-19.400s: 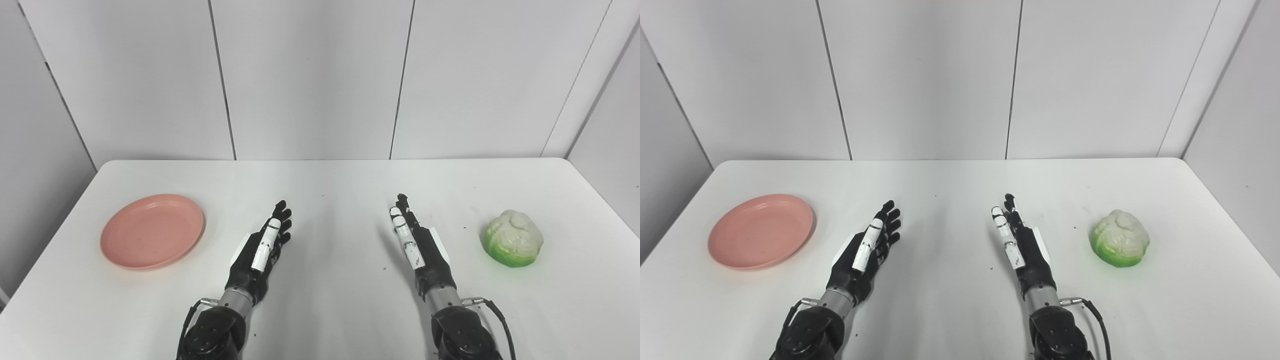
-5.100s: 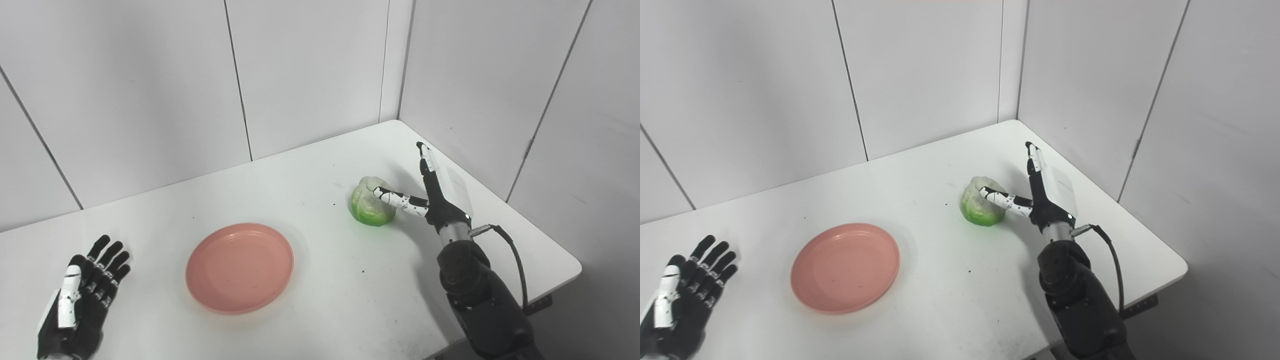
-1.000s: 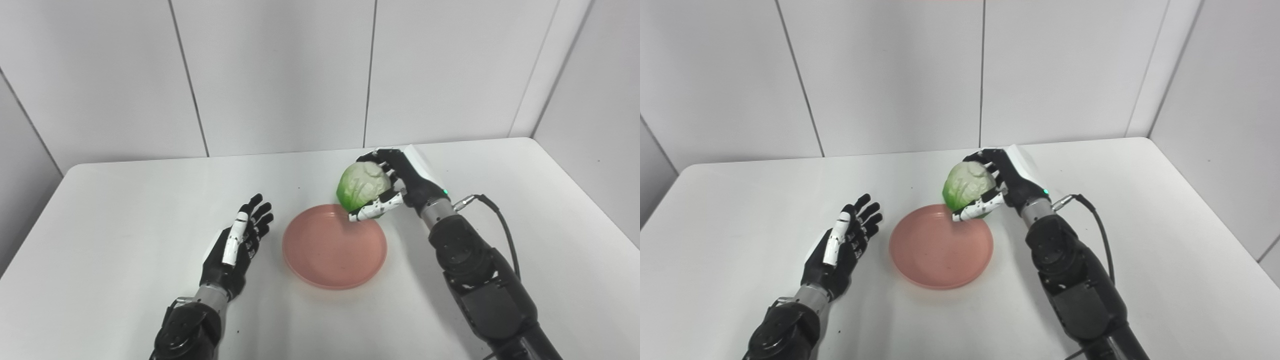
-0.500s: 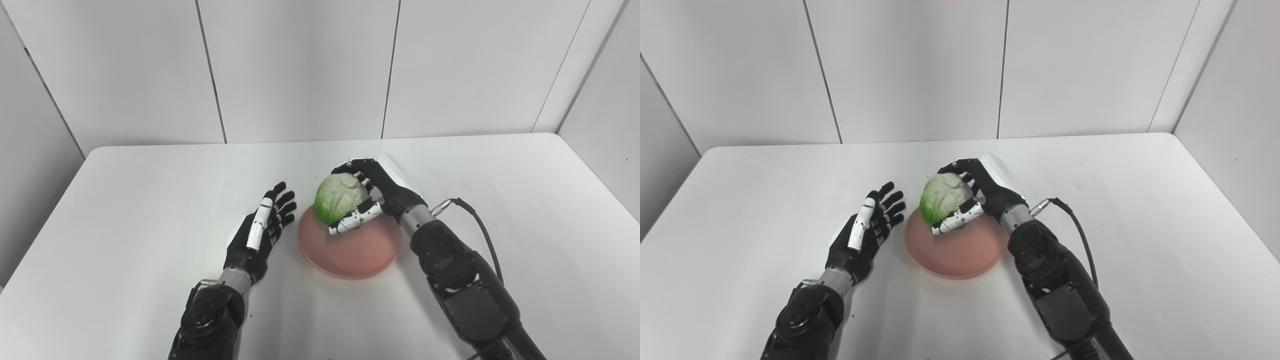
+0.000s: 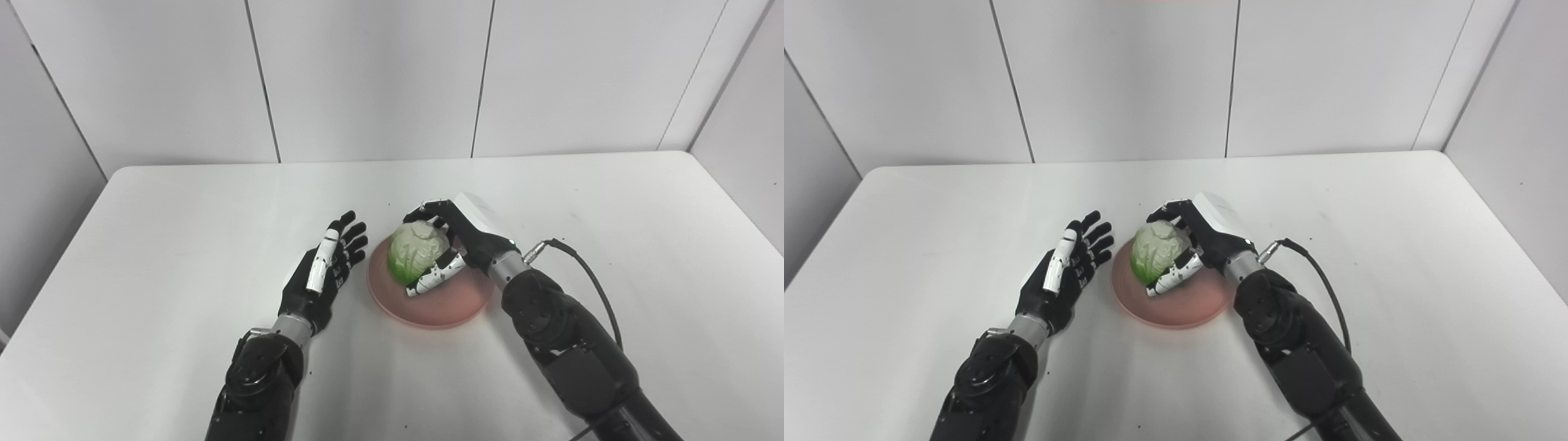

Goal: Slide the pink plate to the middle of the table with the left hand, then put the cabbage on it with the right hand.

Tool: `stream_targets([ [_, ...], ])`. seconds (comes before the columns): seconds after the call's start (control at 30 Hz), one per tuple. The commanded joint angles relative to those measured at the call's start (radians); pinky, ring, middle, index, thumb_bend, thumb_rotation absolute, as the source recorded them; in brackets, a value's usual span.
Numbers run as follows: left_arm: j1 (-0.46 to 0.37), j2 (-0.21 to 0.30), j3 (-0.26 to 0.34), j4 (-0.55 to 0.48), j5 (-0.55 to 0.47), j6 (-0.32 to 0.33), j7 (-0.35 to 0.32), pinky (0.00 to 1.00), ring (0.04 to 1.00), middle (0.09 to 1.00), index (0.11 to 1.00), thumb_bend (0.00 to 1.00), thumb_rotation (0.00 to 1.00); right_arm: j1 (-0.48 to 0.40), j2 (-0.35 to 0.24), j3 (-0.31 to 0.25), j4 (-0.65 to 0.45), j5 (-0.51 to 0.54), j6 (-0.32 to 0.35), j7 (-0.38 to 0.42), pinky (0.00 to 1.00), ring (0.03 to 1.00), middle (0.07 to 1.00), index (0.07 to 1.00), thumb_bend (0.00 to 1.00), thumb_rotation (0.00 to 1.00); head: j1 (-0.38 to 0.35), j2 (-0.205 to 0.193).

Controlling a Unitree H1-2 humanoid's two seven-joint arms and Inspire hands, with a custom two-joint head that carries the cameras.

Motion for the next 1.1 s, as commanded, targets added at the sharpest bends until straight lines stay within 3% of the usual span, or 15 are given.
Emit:
stream_targets([
  [0.0, -0.013, -0.003, -0.012, -0.029, 0.007, 0.017, -0.005, 0.95, 0.931, 0.931, 0.929, 0.47, 1.00, -0.034, -0.009, 0.003, -0.015, -0.029, -0.044, -0.018, 0.37, 0.375, 0.475, 0.542, 0.51, 0.00, -0.001, 0.003],
  [0.47, -0.014, 0.004, -0.009, -0.031, 0.002, 0.027, -0.010, 0.97, 0.930, 0.931, 0.929, 0.48, 1.00, -0.014, -0.030, -0.001, -0.018, -0.096, -0.035, -0.023, 0.35, 0.372, 0.496, 0.548, 0.51, 0.00, -0.013, 0.013],
  [0.67, -0.015, 0.003, -0.008, -0.032, 0.000, 0.026, -0.011, 0.96, 0.934, 0.935, 0.932, 0.47, 1.00, -0.008, -0.030, 0.002, -0.015, -0.091, -0.030, -0.002, 0.41, 0.397, 0.485, 0.551, 0.51, 0.00, -0.016, 0.014],
  [0.7, -0.015, 0.003, -0.008, -0.032, 0.000, 0.027, -0.011, 0.96, 0.934, 0.935, 0.933, 0.47, 1.00, -0.007, -0.031, 0.004, -0.018, -0.094, -0.025, 0.002, 0.44, 0.482, 0.561, 0.605, 0.69, 0.01, -0.016, 0.014],
  [0.73, -0.015, 0.003, -0.008, -0.032, 0.000, 0.026, -0.011, 0.96, 0.935, 0.935, 0.933, 0.47, 1.00, -0.007, -0.034, 0.009, -0.021, -0.101, -0.021, 0.008, 0.46, 0.525, 0.600, 0.632, 0.78, 0.02, -0.015, 0.014],
  [0.77, -0.015, 0.003, -0.008, -0.032, 0.001, 0.026, -0.011, 0.96, 0.935, 0.935, 0.933, 0.47, 1.00, -0.009, -0.038, 0.016, -0.026, -0.111, -0.014, 0.018, 0.54, 0.624, 0.686, 0.700, 0.86, 0.10, -0.015, 0.014],
  [0.83, -0.015, 0.004, -0.009, -0.031, 0.001, 0.024, -0.013, 0.96, 0.937, 0.936, 0.934, 0.47, 1.00, -0.013, -0.048, 0.028, -0.041, -0.125, 0.003, 0.054, 0.61, 0.704, 0.758, 0.762, 0.91, 0.18, -0.016, 0.014],
  [0.9, -0.015, 0.005, -0.009, -0.032, 0.002, 0.026, -0.012, 0.96, 0.936, 0.936, 0.931, 0.47, 1.00, -0.017, -0.055, 0.033, -0.057, -0.125, 0.019, 0.096, 0.73, 0.830, 0.877, 0.888, 0.97, 0.30, -0.016, 0.014],
  [1.07, -0.014, 0.006, -0.007, -0.035, 0.000, 0.030, -0.012, 0.96, 0.932, 0.933, 0.930, 0.47, 1.00, -0.021, -0.068, 0.037, -0.088, -0.134, 0.051, 0.187, 0.90, 0.974, 0.986, 0.992, 1.00, 0.47, -0.023, 0.016],
])
